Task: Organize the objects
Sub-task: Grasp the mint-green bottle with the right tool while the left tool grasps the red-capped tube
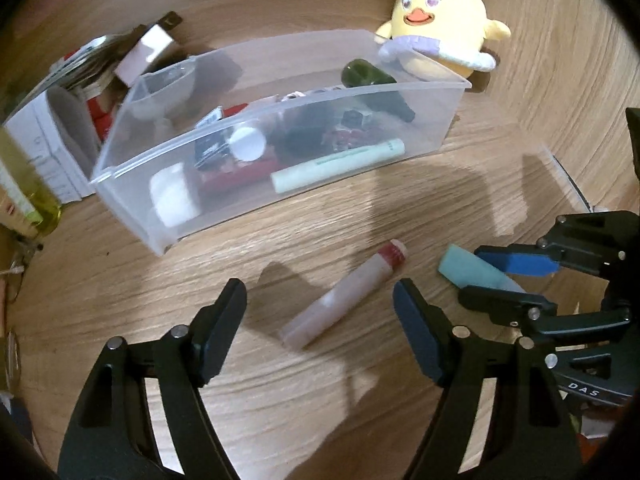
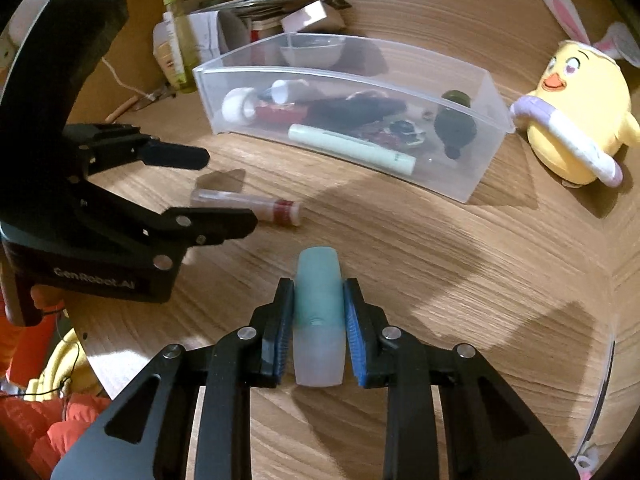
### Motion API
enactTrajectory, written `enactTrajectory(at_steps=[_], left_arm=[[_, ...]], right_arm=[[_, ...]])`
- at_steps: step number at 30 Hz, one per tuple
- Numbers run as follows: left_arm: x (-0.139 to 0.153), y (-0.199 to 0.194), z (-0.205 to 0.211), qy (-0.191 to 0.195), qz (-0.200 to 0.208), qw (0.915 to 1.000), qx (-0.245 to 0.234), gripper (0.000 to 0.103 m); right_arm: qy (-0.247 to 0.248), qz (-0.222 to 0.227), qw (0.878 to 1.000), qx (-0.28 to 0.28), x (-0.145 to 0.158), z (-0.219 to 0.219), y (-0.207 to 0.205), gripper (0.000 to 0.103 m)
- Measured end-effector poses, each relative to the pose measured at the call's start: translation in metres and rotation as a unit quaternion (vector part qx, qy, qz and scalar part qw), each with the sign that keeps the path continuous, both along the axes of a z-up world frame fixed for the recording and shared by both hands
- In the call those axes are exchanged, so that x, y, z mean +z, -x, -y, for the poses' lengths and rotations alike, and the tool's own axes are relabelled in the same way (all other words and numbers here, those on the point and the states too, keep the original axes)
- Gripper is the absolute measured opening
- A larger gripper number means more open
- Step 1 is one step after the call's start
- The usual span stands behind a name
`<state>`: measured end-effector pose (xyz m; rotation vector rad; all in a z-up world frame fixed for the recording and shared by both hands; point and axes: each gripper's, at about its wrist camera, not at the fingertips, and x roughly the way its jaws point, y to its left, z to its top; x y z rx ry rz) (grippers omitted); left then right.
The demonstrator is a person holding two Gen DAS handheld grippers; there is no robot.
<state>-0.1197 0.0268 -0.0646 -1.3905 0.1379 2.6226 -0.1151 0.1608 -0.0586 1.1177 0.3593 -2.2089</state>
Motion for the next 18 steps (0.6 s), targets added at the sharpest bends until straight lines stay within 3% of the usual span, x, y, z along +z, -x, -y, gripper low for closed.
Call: enactTrajectory(at_steps=[4,6,9,18], left_arm=[[-0.005,0.006,-0.003,-0.009,0.011,0.9998,-0.012,0.053],[-0.005,0.004,-0.004,-0.006,0.006,0.9999,-0.01,0.032],[-0.004,0.0,0.001,-0.019,0.008,0.9998,-0.006,0.014],[0.012,-0.017,0.009,-0.041,-0.019,0.9987,0.022,0.014]], right_arm=[[0.01,0.002,1.0,-0.011,0.002,-0.003,0.005,0.023],[0.015,0.002,1.0,-0.016,0.003,-0.005,0.007,0.023],[0.021,-0.001,1.0,-0.023,0.007,-0.007,0.011,0.023],[0.05,-0.012,0.998,-0.026,0.02,-0.002,0.017,0.023]])
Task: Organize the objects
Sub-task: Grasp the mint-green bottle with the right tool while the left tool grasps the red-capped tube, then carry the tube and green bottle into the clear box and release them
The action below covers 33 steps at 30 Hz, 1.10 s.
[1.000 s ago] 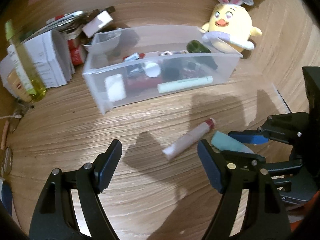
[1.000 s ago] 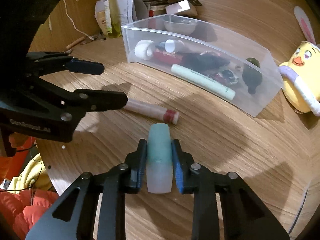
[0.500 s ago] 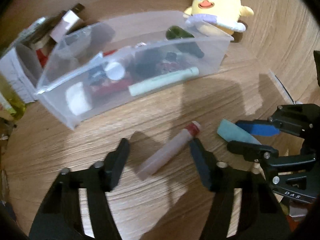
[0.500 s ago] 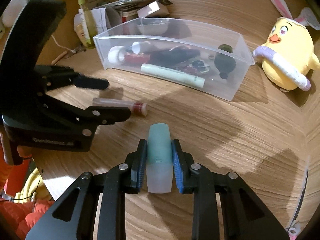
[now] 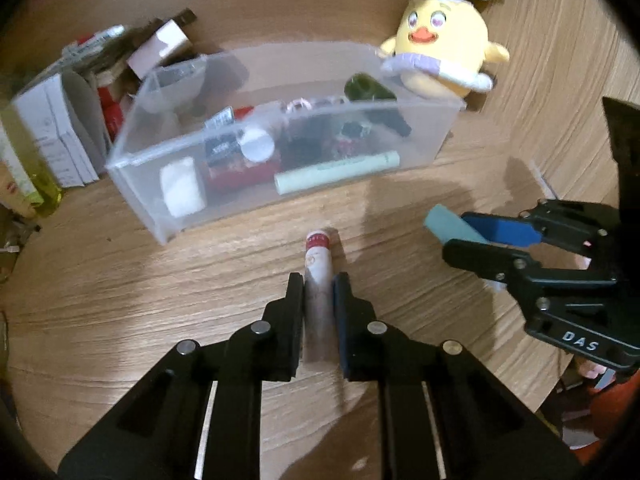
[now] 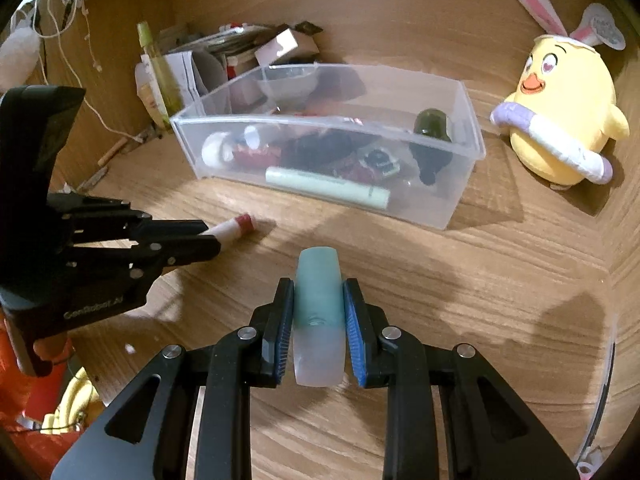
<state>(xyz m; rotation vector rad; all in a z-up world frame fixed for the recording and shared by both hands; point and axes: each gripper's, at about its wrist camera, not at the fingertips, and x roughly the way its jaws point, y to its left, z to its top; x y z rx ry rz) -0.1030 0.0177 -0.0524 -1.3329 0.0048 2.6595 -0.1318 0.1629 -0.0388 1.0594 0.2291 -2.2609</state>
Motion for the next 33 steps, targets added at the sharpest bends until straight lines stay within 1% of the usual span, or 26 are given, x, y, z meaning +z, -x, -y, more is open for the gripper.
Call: enactTrajectory(at_steps=[5,12,20,24,33], left_arm=[[0.021,-0.01,0.006,-0.001,-0.034,0.9993,0.014,0.014],[0.047,-0.018,0.012,-0.017,-0.063,0.9975,0.029,0.014],[0.076,-0.021,0.02,-0.021,-0.1,0.9939,0.043,0.014],[0.085,-0.018,0.023,-0.024,-0.112,0.9922,0.049,0.014],[0.099,-0.002,0.034,-0.035,-0.133,0.9886,0.061,0.014]], right_arm=[[0.013,-0.009,1.0,0.007,0.009,0.008,0.001,0.023],[0.04,-0.027,0.999,0.013,0.03,0.012,0.003,0.023],[0.056,-0.056,0.997,0.018,0.057,0.02,0.011,0.023],[0.06,-0.069,0.996,0.017,0.067,0.023,0.017,0.023],[0.053,-0.1,0.994,0.005,0.091,0.024,0.039,0.023]])
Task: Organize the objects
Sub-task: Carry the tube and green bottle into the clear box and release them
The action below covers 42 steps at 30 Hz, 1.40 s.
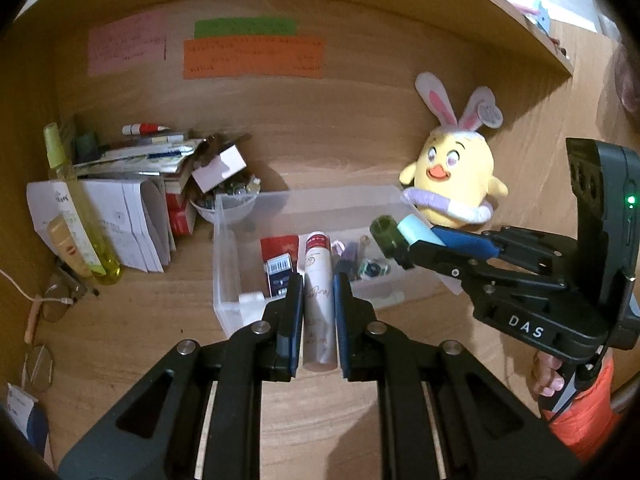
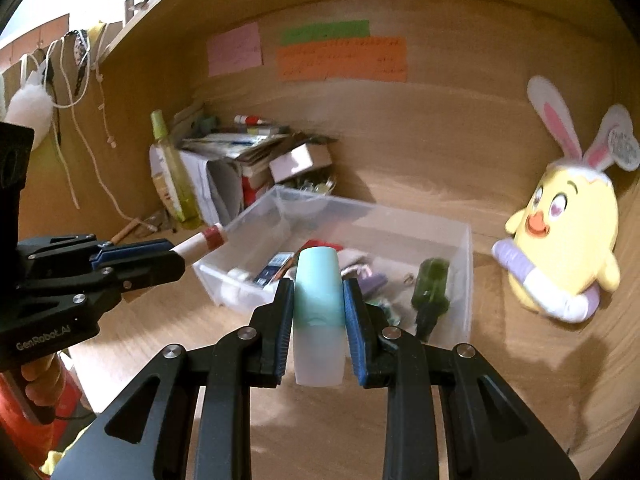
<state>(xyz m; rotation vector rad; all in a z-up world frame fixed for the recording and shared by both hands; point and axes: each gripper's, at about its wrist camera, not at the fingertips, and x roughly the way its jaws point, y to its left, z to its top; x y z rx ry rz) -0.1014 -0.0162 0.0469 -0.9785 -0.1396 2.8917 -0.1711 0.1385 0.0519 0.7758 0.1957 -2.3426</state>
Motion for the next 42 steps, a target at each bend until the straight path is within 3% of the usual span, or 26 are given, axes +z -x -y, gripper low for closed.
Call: enactTrajectory(at_steps=[12,27,42], left_arm=[[-0.005,0.042,0.01,-0.016,0.012,0.9998,0.003,0.014],[-0.035,0.097,0.003,-0.001,0.056,0.9984,0.01,0.014],[-0.063,0.121,0.001,0.004,0.088,0.9961,0.006,0.014]], right_arm=[[-0.002,-0.003,1.0,-0.029,0.008,0.001,0.036,0.023],[-0.032,0.051,0.997,-0.046,-0.038,0.002,0.085,0.023],[-0.064,0.077,0.994,-0.048,-0.063,0.012,0.098,0.023]])
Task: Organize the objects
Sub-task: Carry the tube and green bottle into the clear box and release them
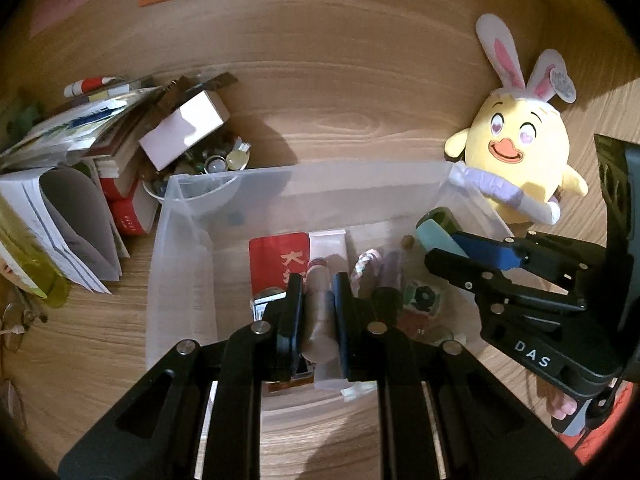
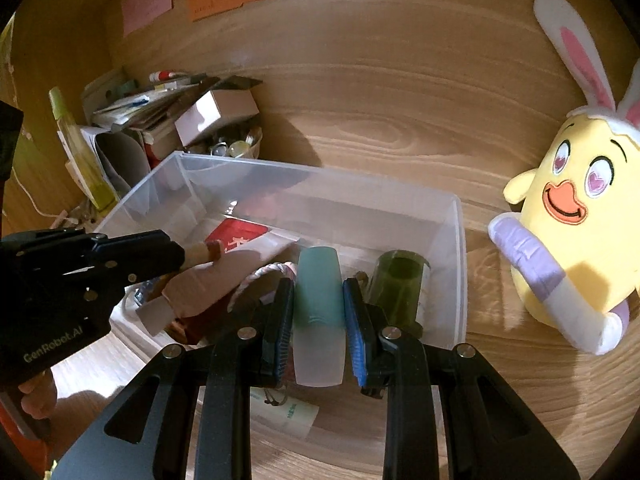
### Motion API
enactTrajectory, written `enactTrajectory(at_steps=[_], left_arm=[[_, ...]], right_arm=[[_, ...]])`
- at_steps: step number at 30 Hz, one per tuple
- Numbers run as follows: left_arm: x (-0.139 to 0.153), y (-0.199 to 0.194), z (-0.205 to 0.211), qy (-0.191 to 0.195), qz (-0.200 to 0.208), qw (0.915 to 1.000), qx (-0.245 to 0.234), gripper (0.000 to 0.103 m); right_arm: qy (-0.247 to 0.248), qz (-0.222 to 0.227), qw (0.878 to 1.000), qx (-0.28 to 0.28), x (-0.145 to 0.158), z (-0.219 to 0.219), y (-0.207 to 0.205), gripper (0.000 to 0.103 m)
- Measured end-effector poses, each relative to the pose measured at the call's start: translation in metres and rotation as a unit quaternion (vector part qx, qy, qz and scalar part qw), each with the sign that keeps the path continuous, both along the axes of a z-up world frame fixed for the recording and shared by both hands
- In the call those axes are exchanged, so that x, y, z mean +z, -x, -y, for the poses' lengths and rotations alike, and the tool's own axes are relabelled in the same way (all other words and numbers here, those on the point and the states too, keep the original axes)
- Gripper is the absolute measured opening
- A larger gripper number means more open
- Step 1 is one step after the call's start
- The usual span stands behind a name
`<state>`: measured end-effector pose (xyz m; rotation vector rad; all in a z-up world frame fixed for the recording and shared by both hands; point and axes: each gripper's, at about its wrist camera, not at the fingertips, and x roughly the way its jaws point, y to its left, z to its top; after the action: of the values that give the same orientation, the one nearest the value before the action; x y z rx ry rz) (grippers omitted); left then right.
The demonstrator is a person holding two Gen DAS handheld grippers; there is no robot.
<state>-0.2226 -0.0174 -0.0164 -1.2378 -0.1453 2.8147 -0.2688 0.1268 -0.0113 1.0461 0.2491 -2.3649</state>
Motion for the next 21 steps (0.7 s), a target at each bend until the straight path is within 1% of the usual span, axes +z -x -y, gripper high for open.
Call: enactTrajectory(at_steps=[5,13,21], left_arm=[[0.004,-0.005,0.0,-0.001,-0.006,1.0,-0.003,0.014],[0.017,-0.022,0.005,-0.007,-0.022,0.9997,-0.001,0.014],[0.032,-0.048,0.006,-0.004,-0.046,0.9989,-0.002,0.014]], right_arm=[[0.002,0.009,1.0,0.007,0.0,0.002,-0.001,0.023],[0.012,-0.008,1.0,0.006,0.018,-0.003,-0.012,0.023],[0.018,-0.032,0.999,0.007,0.038,-0.01,-0.039,0.023]])
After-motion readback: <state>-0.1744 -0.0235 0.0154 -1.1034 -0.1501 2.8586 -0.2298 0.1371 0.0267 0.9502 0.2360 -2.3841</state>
